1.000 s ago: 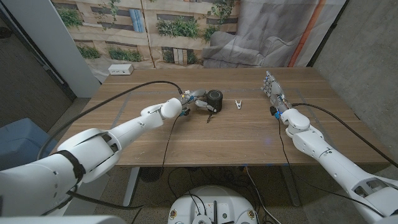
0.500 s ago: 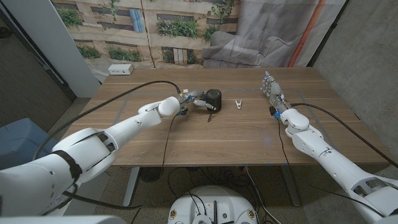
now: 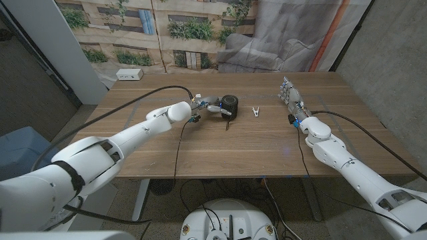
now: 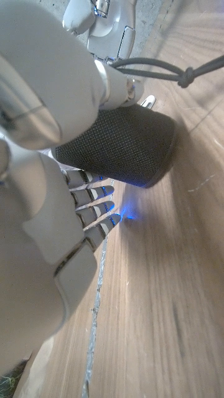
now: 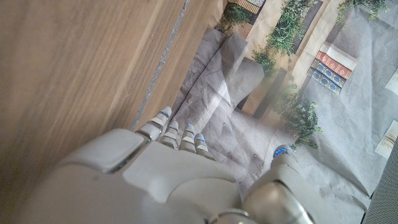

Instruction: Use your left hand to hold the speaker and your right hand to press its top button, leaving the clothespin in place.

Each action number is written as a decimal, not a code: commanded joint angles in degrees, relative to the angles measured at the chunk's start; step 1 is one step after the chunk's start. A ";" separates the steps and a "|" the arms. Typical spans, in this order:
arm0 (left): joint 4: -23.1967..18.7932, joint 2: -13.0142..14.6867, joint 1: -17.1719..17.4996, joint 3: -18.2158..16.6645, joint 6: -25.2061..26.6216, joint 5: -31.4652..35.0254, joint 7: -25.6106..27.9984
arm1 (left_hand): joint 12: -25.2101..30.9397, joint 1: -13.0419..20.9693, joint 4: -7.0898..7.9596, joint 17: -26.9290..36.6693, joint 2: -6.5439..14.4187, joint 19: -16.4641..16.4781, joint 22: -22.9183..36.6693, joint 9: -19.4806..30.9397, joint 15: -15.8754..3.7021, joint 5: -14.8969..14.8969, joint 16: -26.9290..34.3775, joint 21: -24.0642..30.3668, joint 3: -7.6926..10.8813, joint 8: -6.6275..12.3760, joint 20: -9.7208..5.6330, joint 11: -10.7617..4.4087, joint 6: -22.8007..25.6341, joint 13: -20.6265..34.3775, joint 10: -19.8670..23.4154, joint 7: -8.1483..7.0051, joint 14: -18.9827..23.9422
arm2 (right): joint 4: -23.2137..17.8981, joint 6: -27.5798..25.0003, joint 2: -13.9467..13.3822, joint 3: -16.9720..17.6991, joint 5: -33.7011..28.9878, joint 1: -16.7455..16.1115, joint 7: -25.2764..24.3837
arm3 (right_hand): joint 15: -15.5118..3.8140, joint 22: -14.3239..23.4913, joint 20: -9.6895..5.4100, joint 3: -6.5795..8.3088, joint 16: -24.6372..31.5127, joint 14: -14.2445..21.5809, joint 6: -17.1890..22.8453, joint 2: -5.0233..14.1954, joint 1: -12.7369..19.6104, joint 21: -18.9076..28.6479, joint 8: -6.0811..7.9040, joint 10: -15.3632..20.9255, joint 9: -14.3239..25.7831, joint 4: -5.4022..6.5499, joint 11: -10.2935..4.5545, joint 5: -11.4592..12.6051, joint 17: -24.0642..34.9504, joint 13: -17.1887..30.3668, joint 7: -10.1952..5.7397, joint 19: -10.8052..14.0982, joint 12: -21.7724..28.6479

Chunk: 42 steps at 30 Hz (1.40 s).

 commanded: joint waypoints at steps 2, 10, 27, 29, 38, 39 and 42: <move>-0.91 0.98 -0.50 -0.25 0.37 -2.07 -6.29 | 0.14 -1.56 0.04 -0.04 -1.26 -2.89 0.19 -0.08 1.64 -0.22 -0.08 -0.24 -0.61 0.21 -1.24 0.60 -5.01 -0.11 -4.62 0.81 -5.30 | -0.77 -0.13 0.10 0.05 -0.05 -0.84 -0.83 | 0.14 0.14 0.34 0.12 -0.20 0.35 -0.13 0.38 0.12 -0.24 -0.29 0.10 0.14 -0.23 0.28 0.19 0.00 0.09 -0.36 -0.07 -0.22; -1.87 1.89 -0.97 -0.14 0.02 -2.79 -10.04 | -0.07 -2.94 -0.22 -0.06 -2.88 -6.97 0.14 -0.17 4.08 -0.41 -0.18 -0.50 -1.26 0.10 -0.68 3.49 -10.32 -0.24 -10.09 3.33 -10.63 | -1.08 -0.19 0.25 0.10 -0.10 -1.19 -1.41 | 0.10 0.14 0.41 0.12 -0.23 0.38 -0.14 0.45 0.12 -0.26 -0.32 0.12 0.14 -0.29 0.31 0.18 -0.01 0.10 -0.37 -0.05 -0.27; -7.77 5.81 -0.54 -1.71 2.40 -3.28 -14.11 | -0.24 -5.08 0.15 0.02 -3.51 -19.15 0.21 -0.28 7.32 -0.50 -0.06 -0.75 -1.47 -0.02 0.46 7.43 -23.31 -0.51 -24.06 7.86 -21.79 | -1.04 -0.22 0.81 -0.14 -0.58 -0.97 -2.28 | 0.11 0.15 0.48 0.15 -0.31 0.39 -0.18 0.58 0.20 -0.30 -0.38 0.14 0.14 -0.46 0.31 0.17 -0.04 0.11 -0.57 -0.08 -0.36; -9.18 6.62 -0.22 -2.15 3.23 -3.45 -14.51 | -0.17 -5.21 0.22 0.02 -3.41 -19.33 0.21 -0.29 7.33 -0.51 -0.01 -0.74 -1.46 0.10 0.40 7.47 -23.15 -0.52 -24.08 8.09 -21.82 | -0.91 -0.05 0.82 -0.16 -0.55 -0.88 -2.03 | 0.12 0.15 0.50 0.14 -0.31 0.40 -0.19 0.58 0.20 -0.30 -0.38 0.14 0.14 -0.47 0.30 0.17 -0.04 0.11 -0.57 -0.07 -0.37; -15.09 9.56 1.55 -4.59 6.33 -5.83 -16.54 | 0.04 -6.36 0.80 0.00 -2.65 -20.75 0.22 -0.31 7.53 -0.57 0.12 -0.71 -1.46 0.28 0.50 7.72 -23.31 -0.57 -24.82 8.52 -22.47 | 1.12 2.12 1.76 0.21 0.84 -0.24 0.12 | -0.12 0.15 -0.07 -0.13 -0.45 -0.03 -0.51 0.55 -0.44 -0.34 -0.54 0.05 0.14 -0.24 0.55 0.08 0.12 0.11 -0.36 -0.15 -0.48; -16.03 9.98 2.04 -4.98 6.58 -5.93 -16.11 | 0.09 -6.52 0.90 0.00 -2.50 -20.89 0.23 -0.31 7.51 -0.58 0.16 -0.69 -1.45 0.35 0.43 7.75 -23.18 -0.57 -24.82 8.42 -22.47 | 1.38 2.38 1.89 0.24 0.95 -0.18 0.29 | -0.12 0.15 -0.08 -0.15 -0.45 -0.05 -0.56 0.55 -0.50 -0.34 -0.56 0.07 0.14 -0.21 0.58 0.08 0.13 0.11 -0.24 -0.14 -0.48; -18.78 11.20 3.53 -6.35 8.01 -7.31 -15.87 | 0.29 -7.00 1.16 -0.01 -2.01 -21.09 0.23 -0.32 7.38 -0.59 0.28 -0.56 -1.40 0.59 0.33 7.75 -22.64 -0.60 -24.65 8.55 -22.39 | 1.72 2.83 2.11 0.33 1.24 -0.14 0.64 | -0.28 0.15 -0.40 -0.27 -0.47 -0.13 -0.63 0.58 -0.83 -0.35 -0.59 -0.03 0.13 -0.06 0.71 0.06 0.21 0.10 0.12 -0.15 -0.55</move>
